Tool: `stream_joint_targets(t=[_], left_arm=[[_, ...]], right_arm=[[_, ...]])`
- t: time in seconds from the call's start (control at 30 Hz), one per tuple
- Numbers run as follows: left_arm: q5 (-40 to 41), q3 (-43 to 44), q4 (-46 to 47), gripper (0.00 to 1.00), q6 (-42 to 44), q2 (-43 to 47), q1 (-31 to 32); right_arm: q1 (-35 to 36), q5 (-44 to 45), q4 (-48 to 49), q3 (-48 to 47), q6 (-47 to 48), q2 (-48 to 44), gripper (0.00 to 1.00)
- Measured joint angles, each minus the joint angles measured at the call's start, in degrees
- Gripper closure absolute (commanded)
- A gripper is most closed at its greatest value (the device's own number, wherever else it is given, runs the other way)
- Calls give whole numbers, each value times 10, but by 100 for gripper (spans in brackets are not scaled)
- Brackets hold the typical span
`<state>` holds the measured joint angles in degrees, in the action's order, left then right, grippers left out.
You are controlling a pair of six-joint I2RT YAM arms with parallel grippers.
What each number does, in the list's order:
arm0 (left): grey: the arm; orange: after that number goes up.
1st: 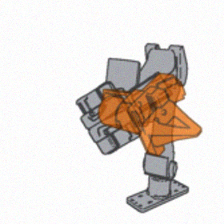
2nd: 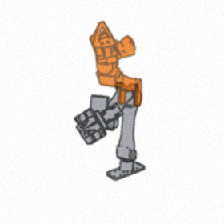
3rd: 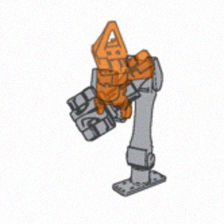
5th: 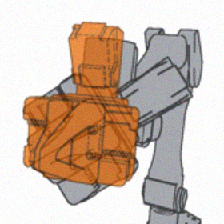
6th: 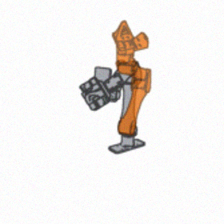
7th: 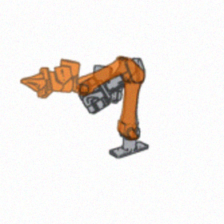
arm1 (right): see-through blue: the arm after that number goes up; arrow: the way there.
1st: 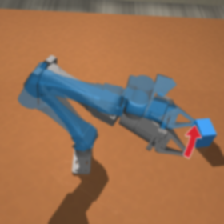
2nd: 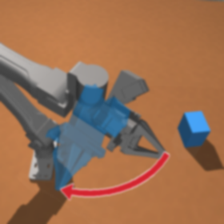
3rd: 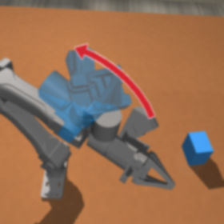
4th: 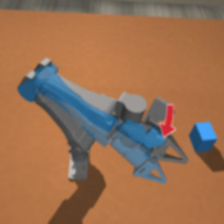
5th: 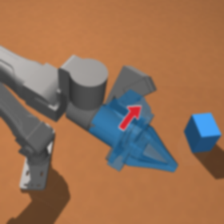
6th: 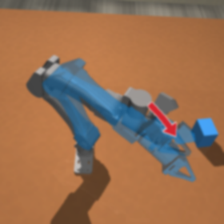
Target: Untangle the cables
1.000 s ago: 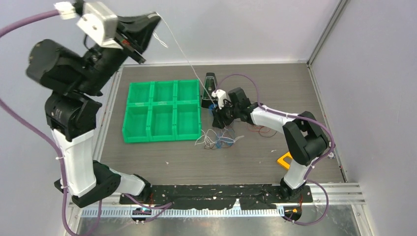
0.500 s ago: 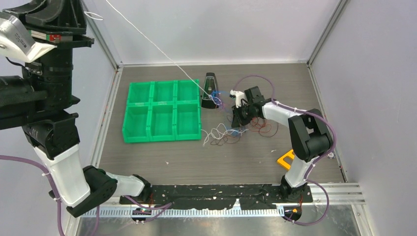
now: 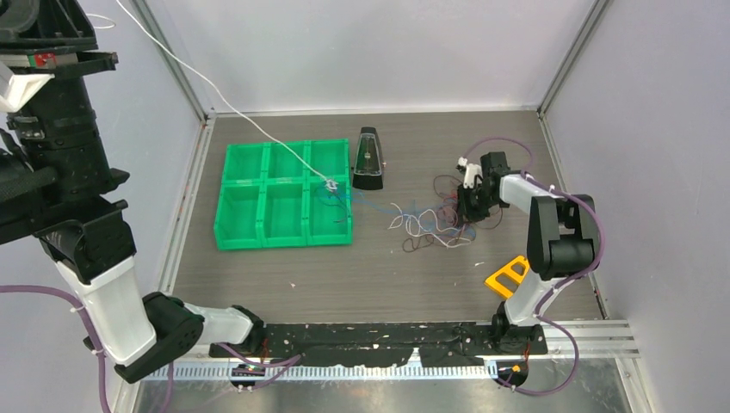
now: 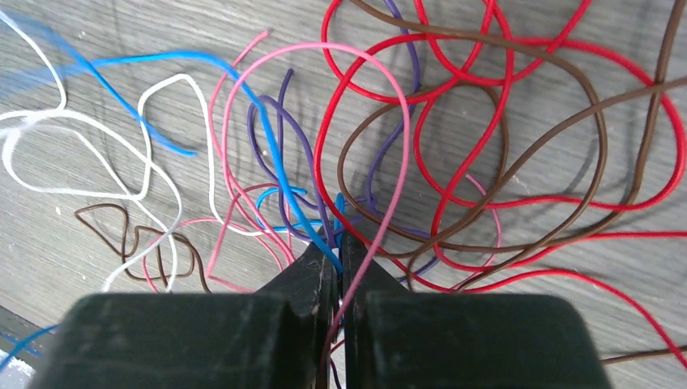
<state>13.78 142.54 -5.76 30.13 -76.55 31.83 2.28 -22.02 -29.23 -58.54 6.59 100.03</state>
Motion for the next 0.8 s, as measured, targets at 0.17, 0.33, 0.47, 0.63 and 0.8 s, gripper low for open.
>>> stream_joint_targets(t=[0.17,0.33,0.47,0.63,0.8], left_arm=[[-18,-43,-15,100,-31,30,0],[-78,-92,-59,100,-112,59,0],[-111,-112,-91,100,-165,51,0],[-148,-99,-121,100,-208,16,0],[-167,-92,-144,100,-227,-15,0]], right_arm=[[-5,-19,-33,5,30,-14,34],[0,-101,-105,-9,106,-69,1],[33,-164,-106,-49,134,-173,4],[176,-207,-3,-70,101,-268,5],[328,-219,128,-86,19,-240,5]])
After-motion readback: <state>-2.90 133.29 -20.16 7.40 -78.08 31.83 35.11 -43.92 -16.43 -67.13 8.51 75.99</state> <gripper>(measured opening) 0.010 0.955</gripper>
